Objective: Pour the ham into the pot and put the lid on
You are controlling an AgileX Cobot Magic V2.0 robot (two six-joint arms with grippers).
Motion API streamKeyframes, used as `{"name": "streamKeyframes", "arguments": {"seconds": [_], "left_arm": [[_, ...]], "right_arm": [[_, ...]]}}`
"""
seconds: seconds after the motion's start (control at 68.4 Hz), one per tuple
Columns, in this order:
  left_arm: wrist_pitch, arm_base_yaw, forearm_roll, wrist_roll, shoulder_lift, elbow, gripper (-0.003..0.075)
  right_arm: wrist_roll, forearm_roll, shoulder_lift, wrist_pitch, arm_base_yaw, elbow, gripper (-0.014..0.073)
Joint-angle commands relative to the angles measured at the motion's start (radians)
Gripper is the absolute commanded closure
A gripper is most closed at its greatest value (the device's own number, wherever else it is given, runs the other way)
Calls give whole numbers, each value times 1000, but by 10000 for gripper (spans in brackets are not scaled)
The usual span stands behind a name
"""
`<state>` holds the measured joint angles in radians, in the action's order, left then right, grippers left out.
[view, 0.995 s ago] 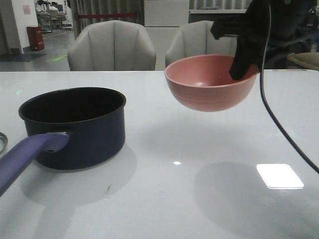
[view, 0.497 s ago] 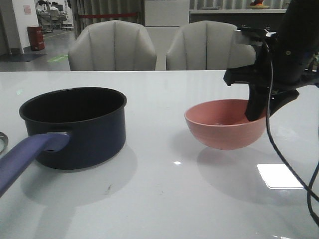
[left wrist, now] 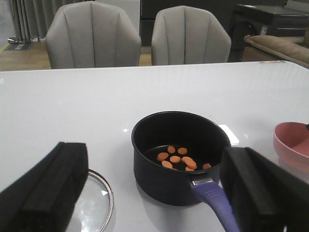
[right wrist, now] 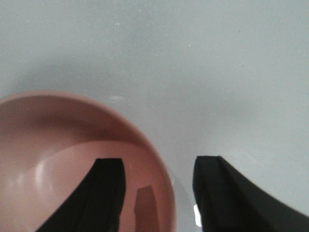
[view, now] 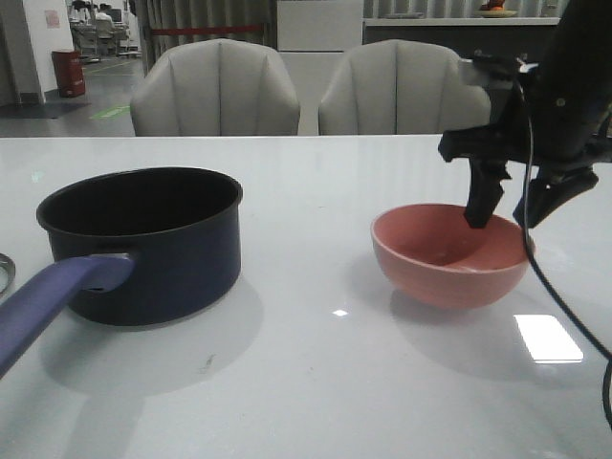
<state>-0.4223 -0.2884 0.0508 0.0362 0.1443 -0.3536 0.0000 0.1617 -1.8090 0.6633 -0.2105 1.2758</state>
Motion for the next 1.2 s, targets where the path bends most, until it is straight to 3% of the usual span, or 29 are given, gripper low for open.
{"name": "streamKeyframes", "arguments": {"seconds": [0.0,0.263,0.863,1.024,1.185], "left_arm": [[78,-8,8,1,11,-29,117],[78,-8,8,1,11,-29,117],[78,-8,8,1,11,-17,117],[78,-8,8,1,11,-15,117],[78,-8,8,1,11,-15,117]], "right_arm": [[-32,1,146,-54,3,31,109],[-109,1,461,-213,-45,-127,109],[-108,7,1266,-697,-96,-819,109],[-108,7,1479,-741,-96,-948,109],[-108,7,1548,-715,-96,-1022,143]]}}
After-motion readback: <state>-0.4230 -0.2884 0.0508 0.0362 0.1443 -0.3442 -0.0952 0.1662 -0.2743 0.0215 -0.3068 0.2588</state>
